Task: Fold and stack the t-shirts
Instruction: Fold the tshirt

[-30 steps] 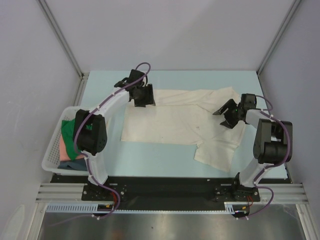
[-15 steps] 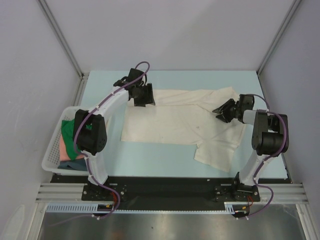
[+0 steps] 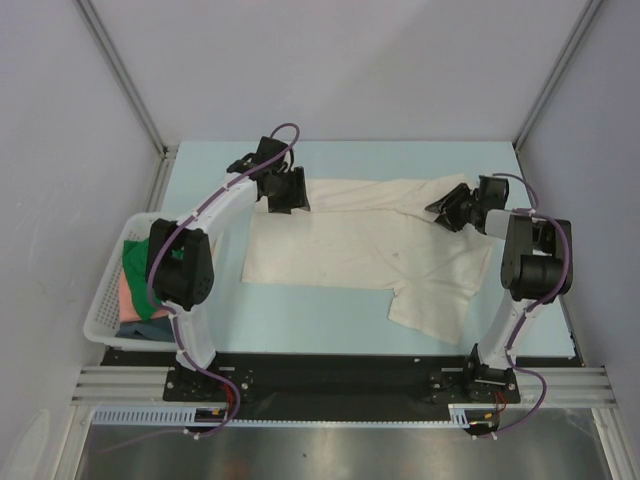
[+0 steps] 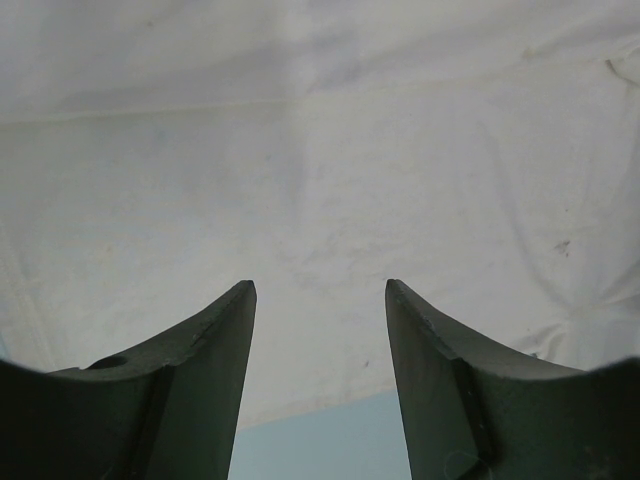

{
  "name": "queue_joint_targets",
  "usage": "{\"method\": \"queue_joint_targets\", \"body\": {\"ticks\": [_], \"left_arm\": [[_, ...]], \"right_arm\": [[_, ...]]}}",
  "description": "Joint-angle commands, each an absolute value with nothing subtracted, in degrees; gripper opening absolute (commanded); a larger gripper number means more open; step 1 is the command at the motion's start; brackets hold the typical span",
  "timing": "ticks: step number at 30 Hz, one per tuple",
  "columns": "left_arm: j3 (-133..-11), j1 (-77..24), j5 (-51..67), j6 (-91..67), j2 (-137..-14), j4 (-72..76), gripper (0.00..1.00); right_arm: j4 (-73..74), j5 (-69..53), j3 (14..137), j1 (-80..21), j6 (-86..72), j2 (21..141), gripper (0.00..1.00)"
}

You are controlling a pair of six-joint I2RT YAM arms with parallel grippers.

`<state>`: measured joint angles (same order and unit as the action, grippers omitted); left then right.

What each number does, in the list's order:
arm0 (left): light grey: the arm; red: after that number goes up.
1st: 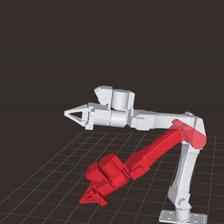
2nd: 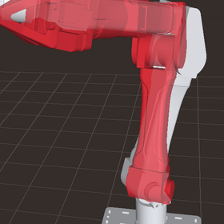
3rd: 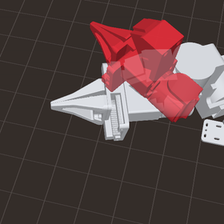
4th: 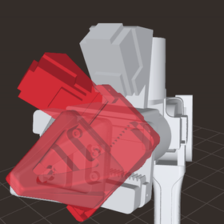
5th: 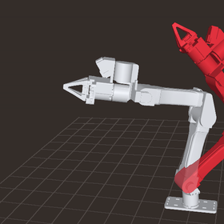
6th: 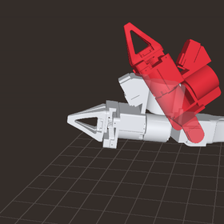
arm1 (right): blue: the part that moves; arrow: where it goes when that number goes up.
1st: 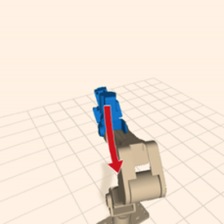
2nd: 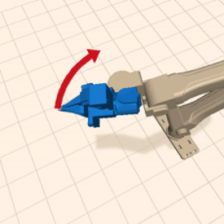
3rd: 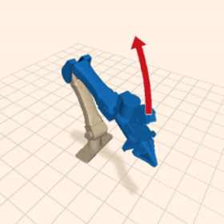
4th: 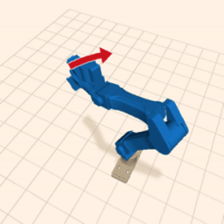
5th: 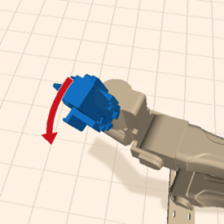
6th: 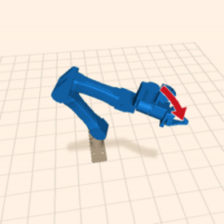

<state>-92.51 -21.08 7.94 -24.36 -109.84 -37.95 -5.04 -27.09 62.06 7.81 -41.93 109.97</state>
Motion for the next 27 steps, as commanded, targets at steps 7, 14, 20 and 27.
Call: {"method": "queue_joint_targets", "body": {"ticks": [7, 14, 20, 27], "left_arm": [[-94.31, -21.01, 8.96, -24.52, -109.34, -37.53, 0.60], [-94.22, -21.01, 8.96, -24.78, -109.69, -37.35, 0.60], [-92.64, -21.01, 9.49, -24.70, -109.42, -36.39, 0.60], [-93.51, -20.92, 10.20, -24.17, -110.39, -36.82, 0.60]], "right_arm": [[-7.47, -30.41, 74.17, 7.47, -48.15, 118.02, 0.52], [-7.21, -33.75, 81.38, 7.73, -53.44, 121.55, 0.59], [3.51, -35.24, 83.23, 8.26, -40.37, 120.76, 0.70], [1.76, -39.46, 81.91, 8.35, -37.35, 122.52, 0.68]]}}
